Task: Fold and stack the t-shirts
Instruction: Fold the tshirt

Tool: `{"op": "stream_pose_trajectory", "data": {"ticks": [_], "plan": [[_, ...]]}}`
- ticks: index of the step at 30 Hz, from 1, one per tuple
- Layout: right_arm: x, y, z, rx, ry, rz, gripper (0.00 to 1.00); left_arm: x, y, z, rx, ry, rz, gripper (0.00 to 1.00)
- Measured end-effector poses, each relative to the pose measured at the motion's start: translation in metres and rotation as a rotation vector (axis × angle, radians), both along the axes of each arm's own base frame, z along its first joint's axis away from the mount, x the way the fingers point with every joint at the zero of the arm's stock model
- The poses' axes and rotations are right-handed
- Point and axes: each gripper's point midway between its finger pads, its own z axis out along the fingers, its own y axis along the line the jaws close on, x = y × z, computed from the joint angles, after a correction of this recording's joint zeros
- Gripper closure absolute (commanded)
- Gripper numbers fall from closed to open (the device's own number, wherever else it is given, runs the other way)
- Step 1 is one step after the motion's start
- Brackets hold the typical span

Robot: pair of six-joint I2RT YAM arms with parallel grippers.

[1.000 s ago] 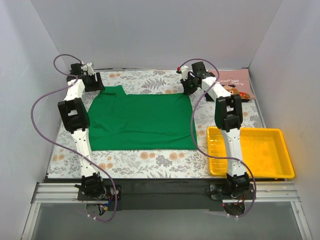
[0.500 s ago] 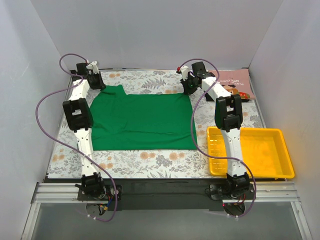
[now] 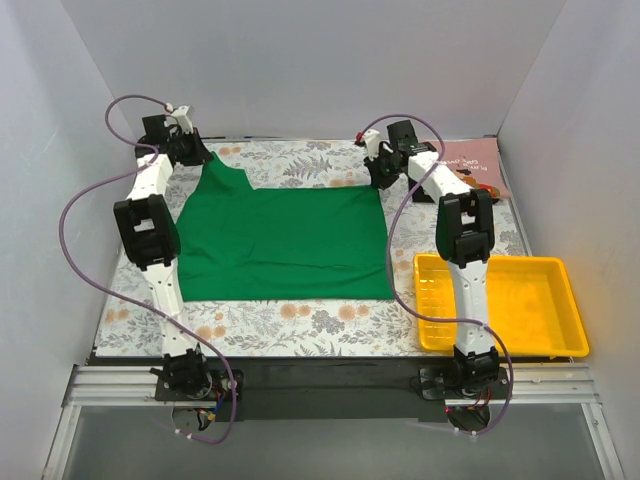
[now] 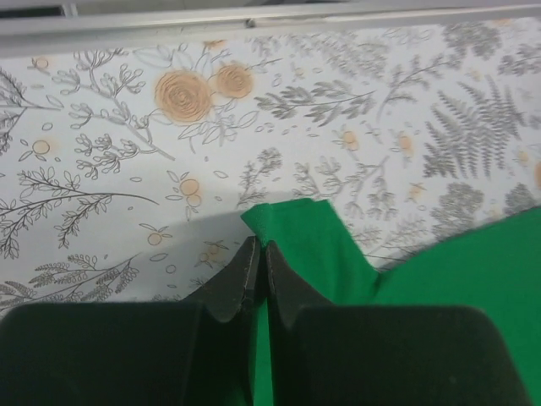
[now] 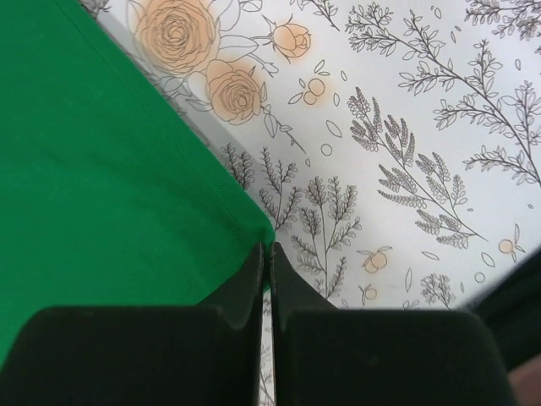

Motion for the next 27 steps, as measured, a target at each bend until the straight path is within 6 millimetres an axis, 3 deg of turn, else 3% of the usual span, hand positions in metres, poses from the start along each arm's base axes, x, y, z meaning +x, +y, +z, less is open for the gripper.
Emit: {"op": "stream_pose_trajectory", "data": {"ticks": [5,7,15,21,27], "plan": [[-0.011,-0.004,0.033,-0.01,-0.048,0.038,0.99,-0.037,0.003,0.078,0.008,-0.115,-0.046,1.0],[-0.016,-0.006,0.039,-0.014,-0.053,0.049,0.99,-0.054,0.01,0.093,0.02,-0.136,-0.052,1.0],[-0.049,-0.017,0.037,-0.035,-0.008,0.095,0.99,-0.116,0.019,0.095,0.043,-0.093,-0.088,1.0],[-0.064,-0.02,0.042,-0.045,-0.008,0.133,0.99,-0.168,0.009,0.104,0.076,-0.076,-0.125,1.0],[-0.075,-0.02,0.043,-0.045,0.005,0.169,0.99,-0.204,0.005,0.119,0.137,-0.068,-0.128,1.0]]}}
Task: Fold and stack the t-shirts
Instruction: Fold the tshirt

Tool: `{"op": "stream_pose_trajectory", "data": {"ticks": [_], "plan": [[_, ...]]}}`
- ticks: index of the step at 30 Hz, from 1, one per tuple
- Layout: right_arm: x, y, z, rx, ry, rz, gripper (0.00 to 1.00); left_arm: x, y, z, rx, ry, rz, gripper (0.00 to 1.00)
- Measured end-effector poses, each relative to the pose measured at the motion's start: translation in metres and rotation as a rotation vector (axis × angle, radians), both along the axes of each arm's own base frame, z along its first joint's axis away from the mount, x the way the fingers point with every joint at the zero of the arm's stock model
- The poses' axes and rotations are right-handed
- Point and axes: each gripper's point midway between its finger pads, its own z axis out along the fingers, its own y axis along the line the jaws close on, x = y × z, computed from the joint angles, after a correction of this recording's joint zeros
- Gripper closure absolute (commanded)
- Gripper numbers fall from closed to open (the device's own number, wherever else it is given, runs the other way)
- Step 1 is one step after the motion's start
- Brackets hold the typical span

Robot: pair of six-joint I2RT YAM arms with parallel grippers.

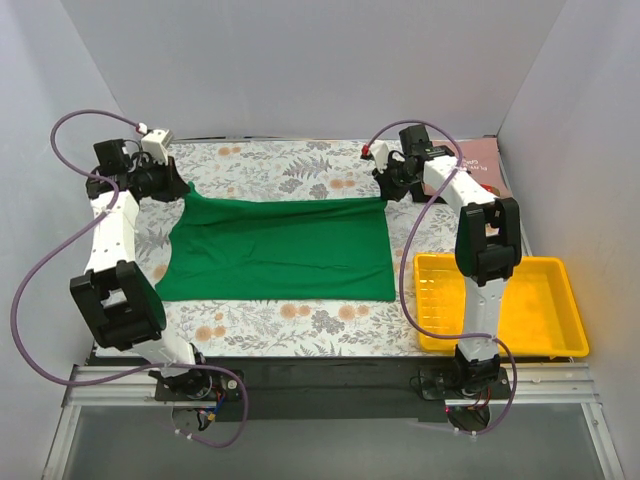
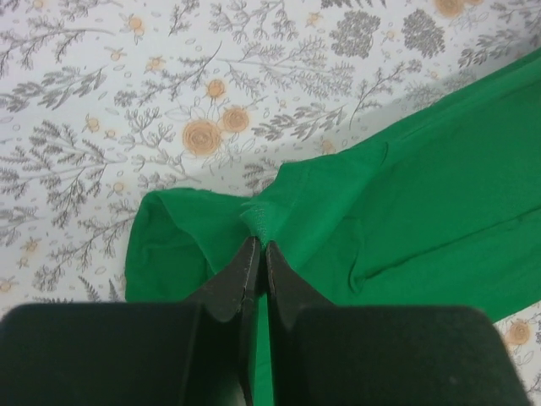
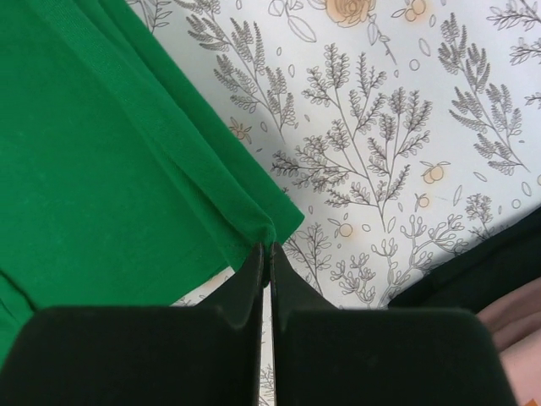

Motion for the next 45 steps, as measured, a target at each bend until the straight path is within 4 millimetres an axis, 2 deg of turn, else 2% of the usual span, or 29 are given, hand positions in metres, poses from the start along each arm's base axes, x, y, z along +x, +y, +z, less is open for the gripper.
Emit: {"op": "stream_pose_trajectory", "data": {"ticks": [3,16,24,34,40,43,45], "plan": [[-0.007,0.0,-0.002,0.002,0.019,0.013,0.99,-0.016,0.002,-0.006,0.03,0.03,0.019,1.0],[-0.041,-0.007,-0.025,-0.023,0.106,0.06,0.99,-0.101,0.002,-0.065,0.105,0.195,0.138,1.0],[-0.055,-0.004,-0.038,-0.038,0.142,0.091,0.99,-0.13,0.003,-0.106,0.133,0.292,0.158,1.0],[-0.07,-0.003,-0.048,-0.076,0.167,0.129,0.99,-0.146,0.008,-0.133,0.227,0.338,0.068,1.0],[-0.074,0.0,-0.049,-0.088,0.166,0.151,0.99,-0.16,0.006,-0.146,0.237,0.431,-0.02,0.76],[-0.076,0.0,-0.049,-0.092,0.168,0.157,0.99,-0.145,0.011,-0.132,0.205,0.412,-0.006,0.69],[-0.077,0.001,-0.049,-0.093,0.171,0.161,0.99,-0.122,0.02,-0.116,0.178,0.385,0.029,0.68]]}}
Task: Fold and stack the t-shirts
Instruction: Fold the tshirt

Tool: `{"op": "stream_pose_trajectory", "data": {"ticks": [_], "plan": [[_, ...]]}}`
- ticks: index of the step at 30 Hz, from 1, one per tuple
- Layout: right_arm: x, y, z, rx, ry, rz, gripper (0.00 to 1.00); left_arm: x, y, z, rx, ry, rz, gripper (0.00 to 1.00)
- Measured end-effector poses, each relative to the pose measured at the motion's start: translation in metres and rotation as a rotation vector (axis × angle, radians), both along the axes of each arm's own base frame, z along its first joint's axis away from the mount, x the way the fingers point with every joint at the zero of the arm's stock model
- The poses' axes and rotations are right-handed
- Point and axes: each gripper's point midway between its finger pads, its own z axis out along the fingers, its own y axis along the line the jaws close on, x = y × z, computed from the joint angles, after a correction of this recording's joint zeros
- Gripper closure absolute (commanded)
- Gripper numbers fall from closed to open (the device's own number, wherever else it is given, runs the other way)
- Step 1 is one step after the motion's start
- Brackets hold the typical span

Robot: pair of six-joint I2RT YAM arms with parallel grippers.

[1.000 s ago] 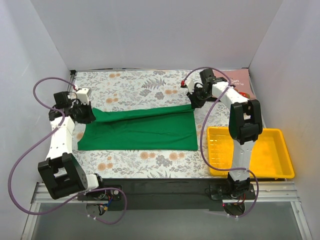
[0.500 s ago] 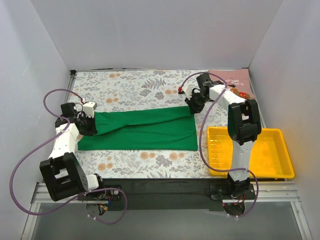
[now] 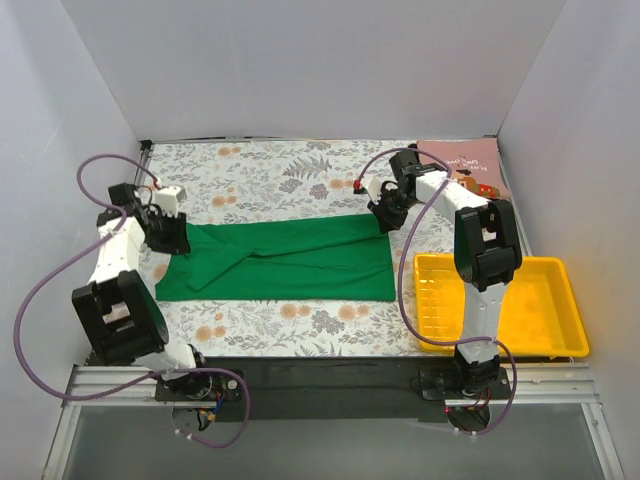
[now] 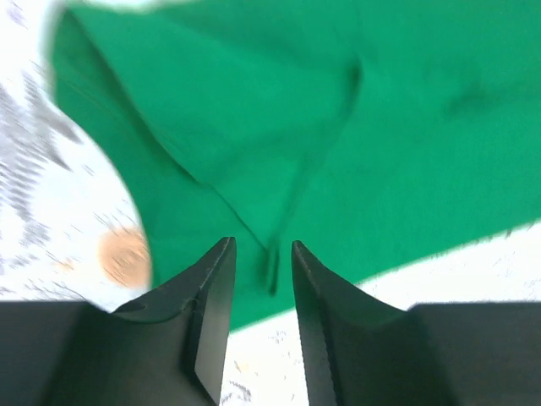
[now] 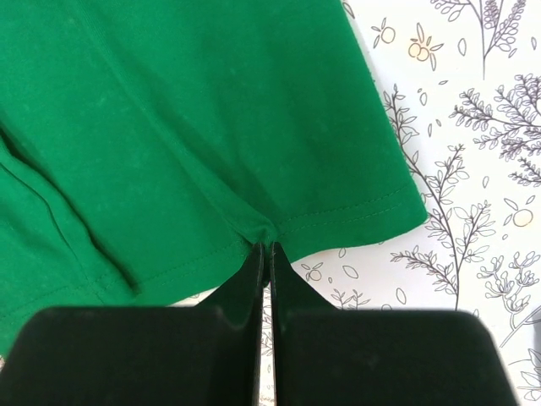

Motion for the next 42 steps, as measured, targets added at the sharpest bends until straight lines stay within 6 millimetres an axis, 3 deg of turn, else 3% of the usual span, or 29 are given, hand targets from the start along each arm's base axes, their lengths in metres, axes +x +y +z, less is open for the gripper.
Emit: {"op": "stream_pose_trajectory", "data": {"ticks": [3,5,11,17,24,28,32,37,42], "plan": [[-0.003,0.0,-0.001,-0.004,0.01,0.004,0.99,0.045,0.014,0.016,-0.039,-0.045,0.071,0.65],[-0.004,0.0,-0.001,-0.005,0.014,0.006,0.99,0.067,0.02,0.013,-0.077,-0.045,0.125,0.64],[-0.006,0.001,-0.001,-0.007,0.018,0.011,0.99,0.092,0.026,-0.03,-0.179,0.077,0.286,0.63],[-0.008,0.001,-0.001,-0.01,0.026,0.011,0.99,0.113,0.038,-0.048,-0.194,0.117,0.393,0.65],[-0.009,0.0,-0.002,-0.016,0.029,0.012,0.99,0.118,0.047,-0.051,-0.162,0.114,0.439,0.66],[-0.009,-0.001,-0.002,-0.019,0.028,0.011,0.99,0.12,0.047,-0.052,-0.164,0.115,0.445,0.78],[-0.009,-0.001,-0.002,-0.023,0.028,0.01,0.99,0.122,0.048,-0.058,-0.167,0.125,0.447,1.0],[-0.008,-0.002,-0.003,-0.027,0.027,0.01,0.99,0.117,0.053,-0.058,-0.166,0.13,0.456,1.0],[-0.009,-0.003,-0.003,-0.03,0.028,0.009,0.99,0.096,0.061,-0.054,-0.147,0.139,0.486,1.0]]}}
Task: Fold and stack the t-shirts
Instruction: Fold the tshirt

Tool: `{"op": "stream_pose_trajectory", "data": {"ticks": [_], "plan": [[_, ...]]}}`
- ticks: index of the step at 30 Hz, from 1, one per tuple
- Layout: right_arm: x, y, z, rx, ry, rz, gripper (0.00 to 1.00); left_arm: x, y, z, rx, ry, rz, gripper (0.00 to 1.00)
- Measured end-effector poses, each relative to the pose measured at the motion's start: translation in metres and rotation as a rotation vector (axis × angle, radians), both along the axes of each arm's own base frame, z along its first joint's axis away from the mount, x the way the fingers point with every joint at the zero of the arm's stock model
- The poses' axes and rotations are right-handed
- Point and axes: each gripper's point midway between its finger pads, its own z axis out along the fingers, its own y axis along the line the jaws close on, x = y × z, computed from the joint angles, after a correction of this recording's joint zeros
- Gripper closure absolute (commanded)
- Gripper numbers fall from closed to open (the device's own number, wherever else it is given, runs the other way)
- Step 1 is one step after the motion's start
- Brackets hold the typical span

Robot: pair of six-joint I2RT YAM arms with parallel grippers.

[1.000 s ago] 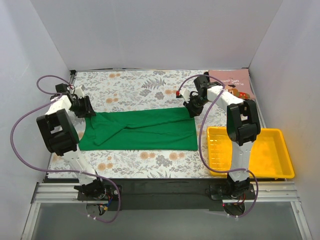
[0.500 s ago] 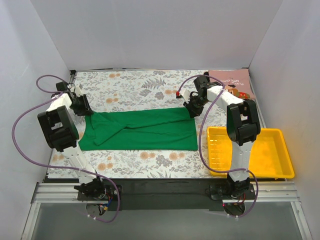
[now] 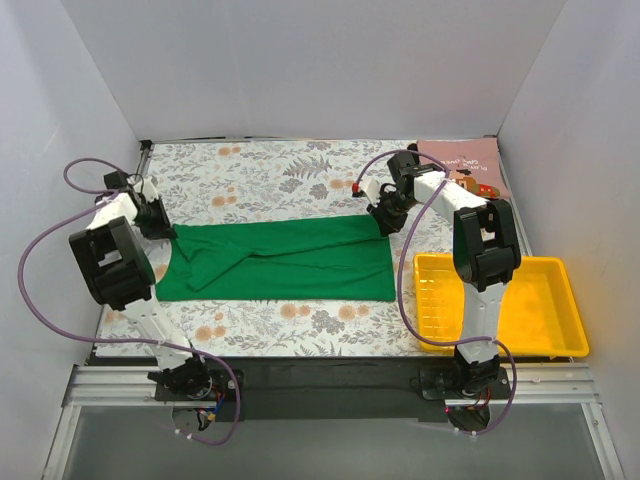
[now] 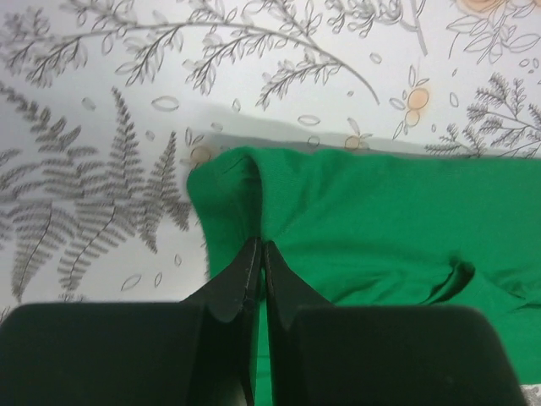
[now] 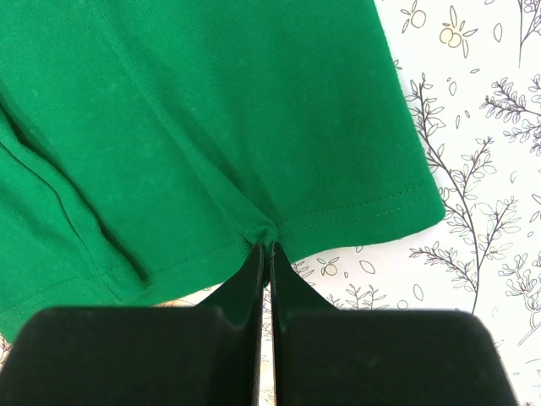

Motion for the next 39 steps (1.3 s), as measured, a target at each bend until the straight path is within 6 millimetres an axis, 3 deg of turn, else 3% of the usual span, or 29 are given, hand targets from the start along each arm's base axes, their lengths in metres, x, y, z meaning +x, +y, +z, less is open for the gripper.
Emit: {"op": "stream_pose_trajectory", "data": {"ticks": [5,10,14,18,23,27,30,35,39], "plan": [[0.0,0.0,0.0,0.0,0.001,0.001,0.99,-0.016,0.003,0.004,0.023,0.005,0.013,1.0],[0.0,0.0,0.0,-0.001,0.0,0.001,0.99,-0.016,0.005,0.001,0.039,0.009,0.017,0.99],[-0.001,0.0,-0.001,-0.002,0.004,0.001,0.99,-0.012,0.007,-0.007,0.036,0.019,0.018,0.85],[-0.001,0.0,-0.007,-0.006,0.018,0.0,0.99,-0.003,0.012,-0.011,0.041,0.016,-0.001,0.65],[-0.002,0.0,-0.009,-0.008,0.023,0.0,0.99,-0.002,0.003,0.017,0.04,-0.067,-0.119,0.55],[-0.001,0.0,-0.008,-0.007,0.019,0.0,0.99,-0.009,-0.023,0.065,0.047,-0.171,-0.275,0.54],[0.0,0.0,-0.007,-0.007,0.018,0.0,0.99,-0.015,-0.063,0.086,0.05,-0.226,-0.423,0.53],[0.001,0.0,-0.006,-0.007,0.016,-0.001,0.99,-0.028,-0.125,0.068,0.002,-0.171,-0.614,0.44],[0.002,0.0,-0.004,-0.008,0.011,-0.001,0.99,-0.034,-0.141,0.042,-0.026,-0.091,-0.661,0.44]]}}
